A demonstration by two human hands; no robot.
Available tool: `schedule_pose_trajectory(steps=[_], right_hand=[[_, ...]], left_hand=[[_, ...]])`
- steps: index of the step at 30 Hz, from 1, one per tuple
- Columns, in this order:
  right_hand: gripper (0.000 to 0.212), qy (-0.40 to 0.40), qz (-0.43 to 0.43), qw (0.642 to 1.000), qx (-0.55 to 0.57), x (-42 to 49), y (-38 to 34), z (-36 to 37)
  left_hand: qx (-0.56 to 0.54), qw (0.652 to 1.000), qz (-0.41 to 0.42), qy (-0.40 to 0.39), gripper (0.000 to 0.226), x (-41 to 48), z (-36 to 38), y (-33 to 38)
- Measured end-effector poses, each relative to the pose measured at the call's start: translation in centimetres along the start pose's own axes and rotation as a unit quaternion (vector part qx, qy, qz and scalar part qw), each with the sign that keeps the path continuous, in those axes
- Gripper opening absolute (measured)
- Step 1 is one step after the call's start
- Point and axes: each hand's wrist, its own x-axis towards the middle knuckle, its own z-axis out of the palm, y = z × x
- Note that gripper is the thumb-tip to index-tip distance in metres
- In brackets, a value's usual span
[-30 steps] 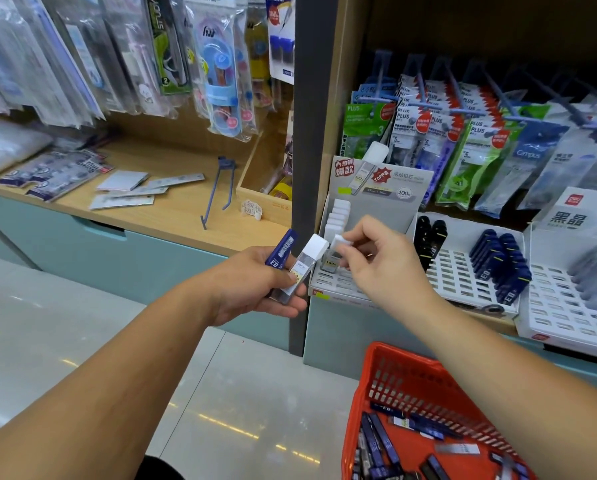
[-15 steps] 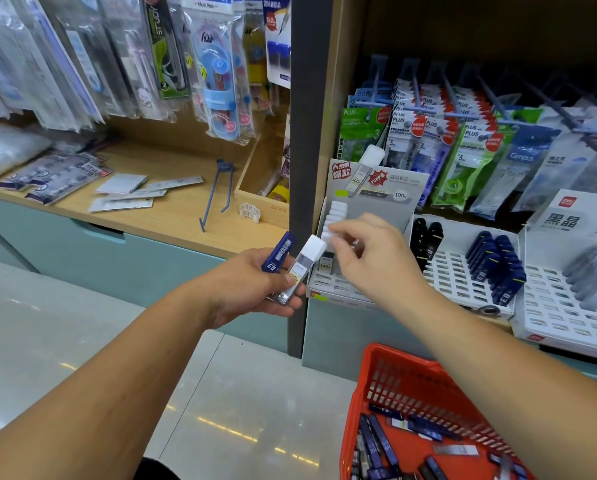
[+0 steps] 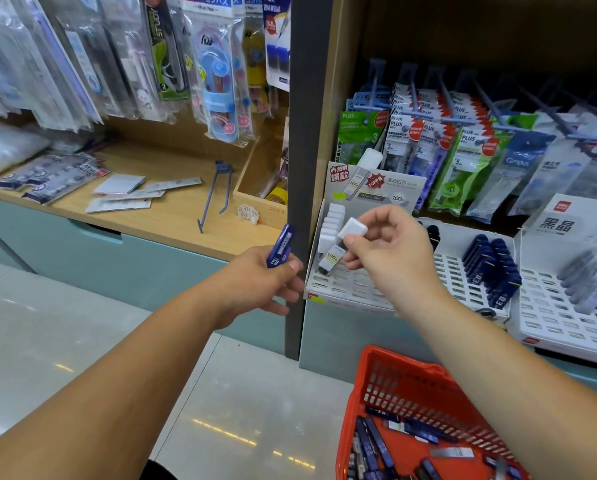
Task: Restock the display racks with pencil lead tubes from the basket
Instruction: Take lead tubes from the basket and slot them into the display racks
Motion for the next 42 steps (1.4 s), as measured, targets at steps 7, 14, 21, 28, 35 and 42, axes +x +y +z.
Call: schedule_pose_trajectory(steps=[7,14,21,28,35,42], right_hand=[[0.033,-0.039,-0.05,0.995,-0.082,0.1,2.1,0.7],[0.029,-0.075,-0.109,0.979,-0.155,0.4,2.7,0.5],[0.019,-0.065,-0.127,0.966,-0.214,1.0,2.5,0.6],[0.015,-0.047,-0.21,0.925,-0.312,0.3,3.2,0.2],[0.023,-0.148,-0.014,0.989,-0.02,-1.2,-1.5,-2.1],[0.008,-0.085,0.029,0.996,-0.029,-1.7,-2.7,-8.5]], left_hand=[[0.05,0.998,-0.034,-0.012,0.023,0.2,-0.4,-0.9],[0.063,0.997,-0.011,-0.036,0.035,0.3,-0.1,-1.1],[0.088,0.995,0.004,-0.043,0.029,0.4,-0.1,-1.0],[0.107,0.993,0.005,-0.043,0.033,0.1,0.0,-0.4],[0.153,0.98,0.057,-0.115,0.028,-0.7,3.3,2.7],[0.202,0.965,0.081,-0.146,0.038,0.3,6.9,4.8]])
